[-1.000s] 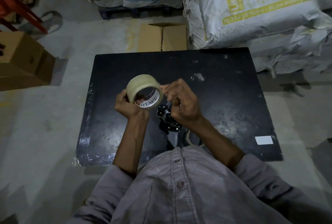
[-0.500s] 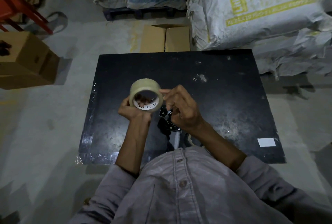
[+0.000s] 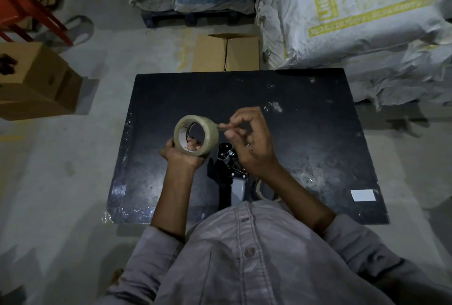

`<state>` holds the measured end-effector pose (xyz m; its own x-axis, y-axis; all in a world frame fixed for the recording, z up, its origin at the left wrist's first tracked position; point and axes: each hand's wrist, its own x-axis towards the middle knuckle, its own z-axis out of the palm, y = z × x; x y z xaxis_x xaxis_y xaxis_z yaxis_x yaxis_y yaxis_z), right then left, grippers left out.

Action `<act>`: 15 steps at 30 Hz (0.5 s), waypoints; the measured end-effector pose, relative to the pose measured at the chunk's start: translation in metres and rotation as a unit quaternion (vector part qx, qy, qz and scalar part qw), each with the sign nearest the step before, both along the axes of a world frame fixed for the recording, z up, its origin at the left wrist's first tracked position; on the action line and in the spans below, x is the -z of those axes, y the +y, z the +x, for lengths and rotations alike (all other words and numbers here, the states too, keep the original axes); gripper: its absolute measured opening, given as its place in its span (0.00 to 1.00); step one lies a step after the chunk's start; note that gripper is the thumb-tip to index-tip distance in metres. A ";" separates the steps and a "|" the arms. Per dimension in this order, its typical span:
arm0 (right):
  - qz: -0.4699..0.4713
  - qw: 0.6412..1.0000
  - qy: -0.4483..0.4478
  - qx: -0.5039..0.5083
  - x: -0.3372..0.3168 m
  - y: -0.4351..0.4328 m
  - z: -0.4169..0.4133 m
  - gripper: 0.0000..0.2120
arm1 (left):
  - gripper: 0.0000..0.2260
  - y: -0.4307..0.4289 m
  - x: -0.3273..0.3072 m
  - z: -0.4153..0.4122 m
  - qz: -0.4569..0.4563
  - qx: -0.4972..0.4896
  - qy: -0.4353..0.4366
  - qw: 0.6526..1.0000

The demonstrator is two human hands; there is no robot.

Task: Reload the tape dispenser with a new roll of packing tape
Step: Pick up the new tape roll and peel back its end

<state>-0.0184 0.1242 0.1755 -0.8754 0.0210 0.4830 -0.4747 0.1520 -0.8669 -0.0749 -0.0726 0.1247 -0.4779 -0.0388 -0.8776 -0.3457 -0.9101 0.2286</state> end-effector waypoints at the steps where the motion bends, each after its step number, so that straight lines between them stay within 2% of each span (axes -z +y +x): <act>1: -0.023 0.999 -0.037 0.003 0.001 -0.001 -0.002 0.18 | 0.10 0.000 -0.001 -0.001 -0.001 0.018 0.011 1.000; 3: -0.027 0.995 -0.092 0.021 0.005 0.001 -0.007 0.32 | 0.16 0.002 -0.008 0.000 -0.014 0.070 0.046 0.996; 5: 0.012 0.992 -0.120 0.049 0.009 0.006 -0.015 0.42 | 0.23 0.003 -0.014 0.002 0.001 0.121 0.083 0.989; 9: 0.106 0.976 -0.177 0.064 0.020 0.018 -0.027 0.51 | 0.32 0.001 -0.021 0.005 0.035 0.168 0.101 0.980; 12: 0.125 0.955 -0.264 0.053 0.026 0.020 -0.036 0.52 | 0.28 0.001 -0.028 0.005 0.032 0.169 0.073 0.982; 15: 0.106 0.913 -0.393 -0.002 0.033 0.027 -0.046 0.45 | 0.26 0.002 -0.031 0.008 0.038 0.153 0.055 0.986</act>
